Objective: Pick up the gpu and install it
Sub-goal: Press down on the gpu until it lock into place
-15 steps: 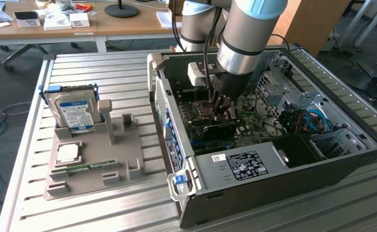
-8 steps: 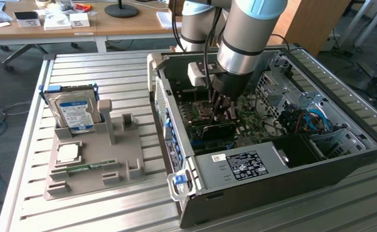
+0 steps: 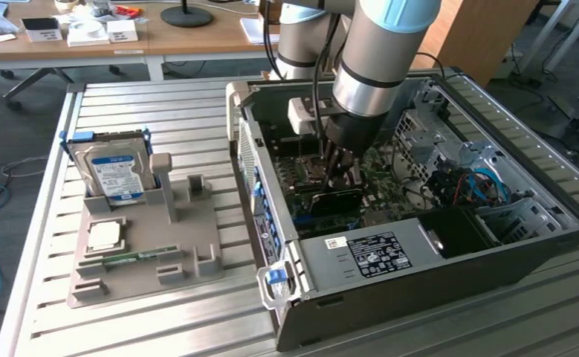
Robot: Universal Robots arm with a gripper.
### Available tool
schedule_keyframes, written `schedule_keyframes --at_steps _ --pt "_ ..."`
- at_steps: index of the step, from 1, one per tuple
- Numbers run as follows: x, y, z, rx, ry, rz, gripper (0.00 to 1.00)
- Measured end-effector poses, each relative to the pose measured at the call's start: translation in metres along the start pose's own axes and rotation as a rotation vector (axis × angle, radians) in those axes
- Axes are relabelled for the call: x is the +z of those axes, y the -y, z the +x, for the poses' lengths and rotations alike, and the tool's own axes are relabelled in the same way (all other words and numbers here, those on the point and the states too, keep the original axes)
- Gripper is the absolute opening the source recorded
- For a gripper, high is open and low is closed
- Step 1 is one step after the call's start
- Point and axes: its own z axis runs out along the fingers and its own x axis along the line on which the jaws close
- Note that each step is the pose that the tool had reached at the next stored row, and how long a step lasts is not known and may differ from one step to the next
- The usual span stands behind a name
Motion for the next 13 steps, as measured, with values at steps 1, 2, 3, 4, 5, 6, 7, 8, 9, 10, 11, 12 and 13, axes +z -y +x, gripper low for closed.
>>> schedule_keyframes --at_steps 1,2,3,4,5,6,7,8,9,10,11,12,13 --pt "0.0002 0.0000 0.0000 0.000 -0.0003 -0.0002 0.11" --pt "0.0002 0.0000 0.0001 0.000 -0.0004 -0.0002 0.11" --pt "0.0001 0.0000 0.0001 0.000 -0.0005 -0.0002 0.11" --pt "0.0002 0.0000 0.0001 0.000 -0.0004 -0.0002 0.11" --pt "0.0003 0.0000 0.0001 0.000 -0.0005 -0.0003 0.11" --pt "0.0009 0.0000 0.0001 0.000 0.0000 0.0000 0.11" --pt "0.0012 0.0000 0.0001 0.000 -0.0002 -0.0001 0.11" --pt "0.0011 0.0000 0.0001 0.000 -0.0004 -0.0002 0.11" --pt "0.0012 0.0000 0.0001 0.000 -0.0004 -0.0002 0.11" --pt "0.0012 -0.0001 0.0001 0.000 -0.0004 -0.0002 0.11" --pt "0.0015 -0.0001 0.0002 0.000 -0.0004 -0.0002 0.11" --pt "0.0021 -0.0001 0.0002 0.000 -0.0009 -0.0003 0.11" --pt "0.0025 -0.0001 0.0003 0.000 -0.0013 -0.0005 0.11"
